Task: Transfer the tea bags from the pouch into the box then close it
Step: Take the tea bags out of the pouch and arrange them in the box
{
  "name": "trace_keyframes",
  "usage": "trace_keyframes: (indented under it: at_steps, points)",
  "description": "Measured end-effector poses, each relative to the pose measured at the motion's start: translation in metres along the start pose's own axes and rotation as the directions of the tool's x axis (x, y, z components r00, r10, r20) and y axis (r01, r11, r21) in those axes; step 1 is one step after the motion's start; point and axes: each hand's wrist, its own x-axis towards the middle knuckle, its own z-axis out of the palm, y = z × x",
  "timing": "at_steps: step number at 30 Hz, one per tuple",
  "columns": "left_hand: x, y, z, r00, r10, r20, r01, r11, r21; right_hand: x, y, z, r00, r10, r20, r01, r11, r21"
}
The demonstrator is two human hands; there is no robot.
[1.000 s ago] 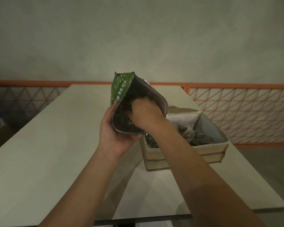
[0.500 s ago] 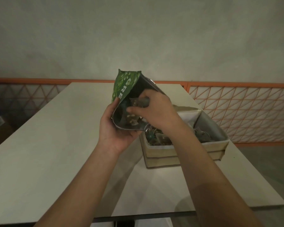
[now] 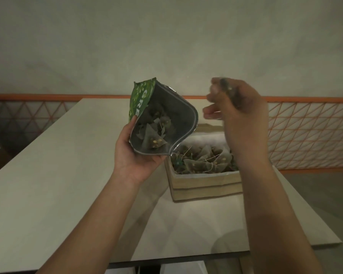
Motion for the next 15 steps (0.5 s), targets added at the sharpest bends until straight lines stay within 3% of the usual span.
trace_keyframes:
  at_steps: [5,10,15]
  points:
    - [-0.001,-0.002,0.003,1.000,0.011,-0.001,-0.011,1.000,-0.001,0.003,0.009,-0.018,0.996,0.007,-0.092,-0.004,1.000,0.029]
    - [0.000,-0.004,0.002,1.000,0.012,0.025,-0.012,1.000,-0.018,-0.010,0.037,-0.014,0.949,0.280,0.144,-0.258,0.954,-0.153]
    - [0.000,-0.003,0.002,1.000,0.019,0.016,-0.019,1.000,-0.015,-0.020,0.059,-0.008,0.893,0.341,0.294,-0.268,0.927,-0.261]
